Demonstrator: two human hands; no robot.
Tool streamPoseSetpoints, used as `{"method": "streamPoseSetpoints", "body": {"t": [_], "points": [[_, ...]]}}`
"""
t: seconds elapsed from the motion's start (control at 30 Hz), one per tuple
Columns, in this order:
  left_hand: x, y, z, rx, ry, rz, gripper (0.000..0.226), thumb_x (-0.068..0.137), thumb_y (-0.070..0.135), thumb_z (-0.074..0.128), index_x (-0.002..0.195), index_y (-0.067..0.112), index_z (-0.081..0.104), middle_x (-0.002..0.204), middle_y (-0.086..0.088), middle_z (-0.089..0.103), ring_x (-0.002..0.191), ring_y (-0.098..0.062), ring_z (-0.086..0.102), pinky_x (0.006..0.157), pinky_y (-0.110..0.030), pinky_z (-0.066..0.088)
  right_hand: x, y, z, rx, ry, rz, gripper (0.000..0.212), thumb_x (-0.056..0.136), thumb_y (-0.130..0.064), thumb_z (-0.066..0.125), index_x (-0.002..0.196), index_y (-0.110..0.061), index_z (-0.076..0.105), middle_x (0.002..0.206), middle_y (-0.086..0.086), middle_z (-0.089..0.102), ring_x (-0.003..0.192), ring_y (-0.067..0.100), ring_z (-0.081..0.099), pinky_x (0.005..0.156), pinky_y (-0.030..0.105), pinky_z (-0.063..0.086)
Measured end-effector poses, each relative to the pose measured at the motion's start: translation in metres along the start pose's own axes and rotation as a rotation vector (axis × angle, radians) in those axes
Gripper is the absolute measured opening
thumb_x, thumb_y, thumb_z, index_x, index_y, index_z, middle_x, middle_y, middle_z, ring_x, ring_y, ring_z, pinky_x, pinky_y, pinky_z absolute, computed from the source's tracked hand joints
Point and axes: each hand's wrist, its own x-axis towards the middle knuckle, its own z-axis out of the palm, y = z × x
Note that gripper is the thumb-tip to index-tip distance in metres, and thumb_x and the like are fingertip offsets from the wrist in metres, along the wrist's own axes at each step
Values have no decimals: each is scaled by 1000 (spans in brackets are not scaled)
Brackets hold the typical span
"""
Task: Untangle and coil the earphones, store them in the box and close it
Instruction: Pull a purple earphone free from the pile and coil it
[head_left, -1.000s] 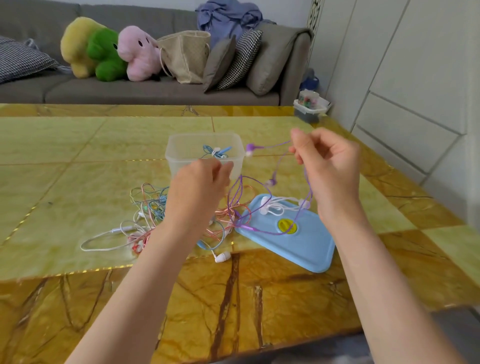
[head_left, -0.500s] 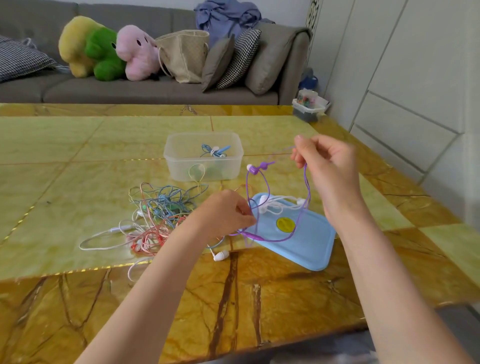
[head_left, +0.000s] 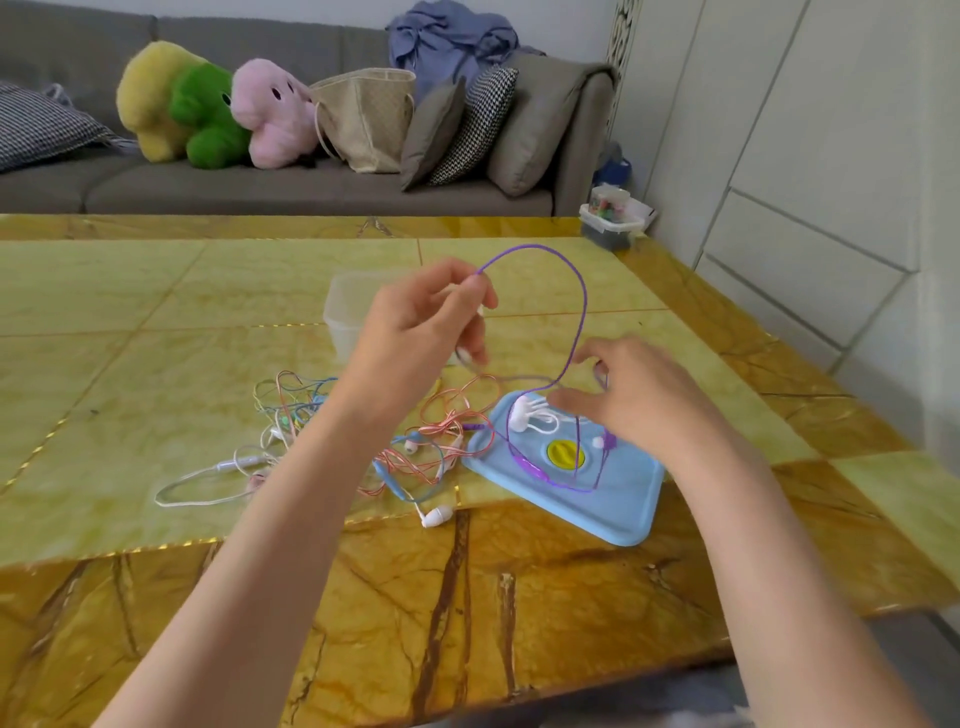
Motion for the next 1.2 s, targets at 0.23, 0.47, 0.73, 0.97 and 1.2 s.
{"method": "streamPoseSetpoints", "body": {"t": [0.23,0.47,0.73,0.97,1.2], "points": [[-2,-10,8,317,-203,67,22,93,17,53,75,22,65,45,8,24,41,-8,19,40,-18,17,-2,-18,-13,846,147,-81,22,82,-21,70,101,-21,60,100,-1,61,63,11,49,52,18,38],[1,-26,-7,416,-88,-71,33,93,25,54,62,19,62,35,8,27,34,-7,23,37,-15,17,7,-4,-16,1612,432,147,30,98,-10,44,70,-7,56,66,6,60,57,12,59,60,20,50],[0,-11,-8,162,-147,-240,24,91,18,54,70,24,63,64,10,53,49,-1,38,51,-11,32,3,-8,1,498,-4,-72,69,77,-15,74,137,-25,40,135,-7,42,92,18,63,70,25,45],[3,-13,13,265,-202,-246,35,68,43,37,70,14,58,76,-12,60,72,-27,52,75,-38,43,-14,-36,-15,959,-98,-365,26,83,-4,65,105,-20,66,84,-11,68,53,9,57,43,22,45],[0,-17,14,190,-207,-268,29,94,12,41,70,23,55,64,9,45,57,-3,40,59,-22,34,-12,-46,-20,1827,-206,-184,50,95,-36,37,86,7,62,93,22,69,87,36,69,78,33,58]]}}
